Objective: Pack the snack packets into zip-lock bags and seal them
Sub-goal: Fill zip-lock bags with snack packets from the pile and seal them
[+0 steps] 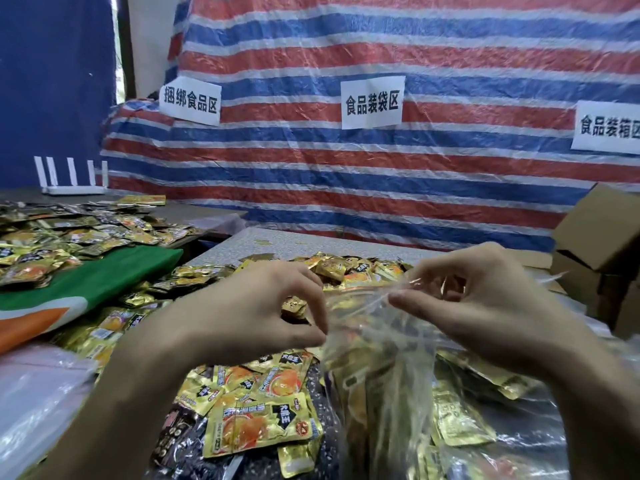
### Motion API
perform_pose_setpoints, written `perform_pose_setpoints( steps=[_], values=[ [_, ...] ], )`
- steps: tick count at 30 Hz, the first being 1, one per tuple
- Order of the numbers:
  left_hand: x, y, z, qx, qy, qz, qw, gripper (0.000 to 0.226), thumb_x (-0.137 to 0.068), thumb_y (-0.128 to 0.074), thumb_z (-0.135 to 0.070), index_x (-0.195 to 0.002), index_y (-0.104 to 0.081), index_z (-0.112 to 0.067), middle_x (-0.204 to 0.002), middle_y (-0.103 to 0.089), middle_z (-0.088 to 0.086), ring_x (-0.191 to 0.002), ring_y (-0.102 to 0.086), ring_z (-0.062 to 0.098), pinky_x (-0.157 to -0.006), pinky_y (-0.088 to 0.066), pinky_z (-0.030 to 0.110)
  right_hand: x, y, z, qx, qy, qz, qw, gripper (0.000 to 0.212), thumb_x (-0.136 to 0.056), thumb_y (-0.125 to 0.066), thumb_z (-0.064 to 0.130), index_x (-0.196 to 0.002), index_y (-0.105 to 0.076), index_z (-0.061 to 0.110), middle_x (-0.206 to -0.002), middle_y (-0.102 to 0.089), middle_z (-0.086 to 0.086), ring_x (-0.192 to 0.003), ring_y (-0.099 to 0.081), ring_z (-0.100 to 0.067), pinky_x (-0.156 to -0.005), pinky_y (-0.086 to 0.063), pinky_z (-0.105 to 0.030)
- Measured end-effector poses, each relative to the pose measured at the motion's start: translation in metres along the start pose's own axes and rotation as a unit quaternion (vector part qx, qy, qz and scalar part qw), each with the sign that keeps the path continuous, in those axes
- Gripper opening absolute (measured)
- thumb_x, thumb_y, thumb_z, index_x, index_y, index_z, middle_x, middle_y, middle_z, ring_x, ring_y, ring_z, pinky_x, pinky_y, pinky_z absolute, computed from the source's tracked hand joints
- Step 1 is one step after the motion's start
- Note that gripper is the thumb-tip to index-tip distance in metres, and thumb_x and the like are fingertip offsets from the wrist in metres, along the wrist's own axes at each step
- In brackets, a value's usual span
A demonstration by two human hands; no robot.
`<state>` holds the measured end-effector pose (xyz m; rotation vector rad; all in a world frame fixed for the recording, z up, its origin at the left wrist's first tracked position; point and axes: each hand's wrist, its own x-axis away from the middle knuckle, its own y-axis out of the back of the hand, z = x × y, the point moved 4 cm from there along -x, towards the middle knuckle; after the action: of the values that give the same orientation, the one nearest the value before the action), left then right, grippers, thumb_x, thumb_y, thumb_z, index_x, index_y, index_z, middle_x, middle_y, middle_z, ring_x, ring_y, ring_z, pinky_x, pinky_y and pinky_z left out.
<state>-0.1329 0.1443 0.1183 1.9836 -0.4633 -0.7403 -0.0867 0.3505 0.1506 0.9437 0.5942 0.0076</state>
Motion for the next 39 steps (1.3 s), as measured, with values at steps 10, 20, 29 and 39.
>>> perform_pose_setpoints(
  steps=[10,20,29,39],
  values=[
    [0.000,0.012,0.018,0.070,0.023,-0.054,0.996,0.009,-0.089,-0.069,-0.032,-0.086,-0.070,-0.041,-0.103,-0.060,-0.022,-0.097,-0.060,-0.002,-0.086,-0.057,0.033,0.008,0.006,-0.002,0.033,-0.012,0.098,0.995,0.018,-0.064,-0.081,0.051,-0.065,-0.073,0.035,-0.076,-0.064,0.022,-0.075,-0.057,0.007,-0.066,-0.041,-0.010],
    [0.004,0.019,0.012,0.068,-0.048,-0.111,0.990,0.022,-0.092,-0.066,-0.009,-0.086,-0.067,-0.030,-0.082,-0.070,-0.010,-0.081,-0.068,0.012,-0.073,-0.058,0.043,0.011,0.005,0.003,0.025,0.027,0.162,0.986,0.006,-0.073,-0.081,0.031,-0.075,-0.076,0.034,-0.093,-0.073,0.021,-0.094,-0.066,0.002,-0.083,-0.049,-0.015],
    [0.004,0.024,0.022,0.098,-0.051,-0.099,0.989,0.013,-0.084,-0.074,-0.019,-0.082,-0.070,-0.031,-0.080,-0.071,-0.009,-0.079,-0.069,0.014,-0.074,-0.058,0.038,0.008,0.000,-0.009,-0.003,-0.035,0.145,0.989,0.030,-0.080,-0.076,0.008,-0.076,-0.078,0.038,-0.093,-0.070,0.009,-0.088,-0.069,-0.007,-0.083,-0.057,-0.034],
    [0.008,0.033,0.036,0.106,0.033,-0.113,0.987,0.009,-0.075,-0.082,-0.014,-0.080,-0.078,-0.021,-0.077,-0.076,-0.010,-0.071,-0.071,0.003,-0.066,-0.053,0.013,0.004,0.005,-0.021,-0.008,-0.088,0.085,0.992,0.023,-0.088,-0.072,0.011,-0.080,-0.075,0.033,-0.082,-0.075,0.008,-0.078,-0.069,-0.008,-0.076,-0.059,-0.033]
  ],
)
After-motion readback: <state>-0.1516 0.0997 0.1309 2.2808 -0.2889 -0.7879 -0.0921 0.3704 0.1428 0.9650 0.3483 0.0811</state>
